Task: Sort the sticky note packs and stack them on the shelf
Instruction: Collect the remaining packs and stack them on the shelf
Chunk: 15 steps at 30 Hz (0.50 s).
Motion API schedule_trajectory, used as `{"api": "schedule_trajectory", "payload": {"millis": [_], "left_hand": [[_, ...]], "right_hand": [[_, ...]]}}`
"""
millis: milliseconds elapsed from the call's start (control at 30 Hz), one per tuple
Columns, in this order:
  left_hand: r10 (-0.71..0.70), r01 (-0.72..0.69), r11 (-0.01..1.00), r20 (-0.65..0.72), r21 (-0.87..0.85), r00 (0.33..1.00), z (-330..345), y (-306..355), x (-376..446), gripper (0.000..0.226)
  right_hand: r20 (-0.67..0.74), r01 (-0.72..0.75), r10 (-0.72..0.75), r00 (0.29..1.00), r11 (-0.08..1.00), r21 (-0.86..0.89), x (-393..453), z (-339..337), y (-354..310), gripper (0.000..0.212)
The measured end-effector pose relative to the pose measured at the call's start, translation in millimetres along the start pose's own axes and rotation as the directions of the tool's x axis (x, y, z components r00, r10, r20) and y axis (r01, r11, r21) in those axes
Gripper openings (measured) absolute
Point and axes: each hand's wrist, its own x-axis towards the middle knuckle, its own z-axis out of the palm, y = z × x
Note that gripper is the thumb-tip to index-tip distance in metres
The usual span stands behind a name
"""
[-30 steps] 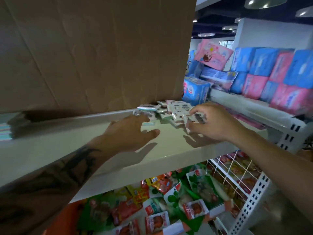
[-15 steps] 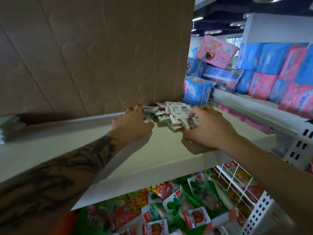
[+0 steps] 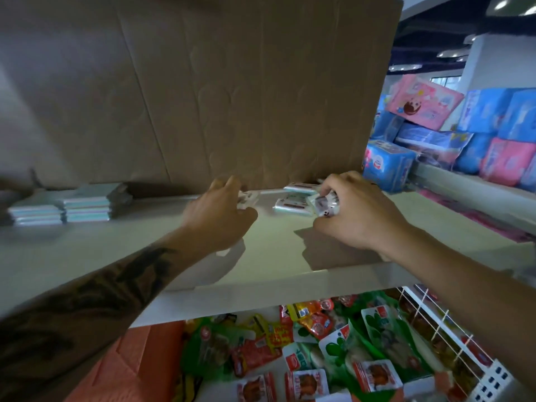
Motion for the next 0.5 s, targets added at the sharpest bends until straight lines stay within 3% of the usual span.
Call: {"api": "schedule_trajectory", "payload": {"millis": [300,500], "left_hand": [[-0.108,0.107,0.994,-0.068,-0.022,0.992,-75.4,-139.7,-69.7,0.038],[-0.23,0.234,0.969,-0.057,0.077,0.972,-111.2,-224.4,-101.2,0.037]], "right_hand": [[0.1,0.272,-0.275,0.956,0.961,0.042,27.7,49.3,-161.1,0.05],[0.18,0.359,-0.371,0.911,0.928,0.095,38.5,83.5,-260.3,0.049]]}}
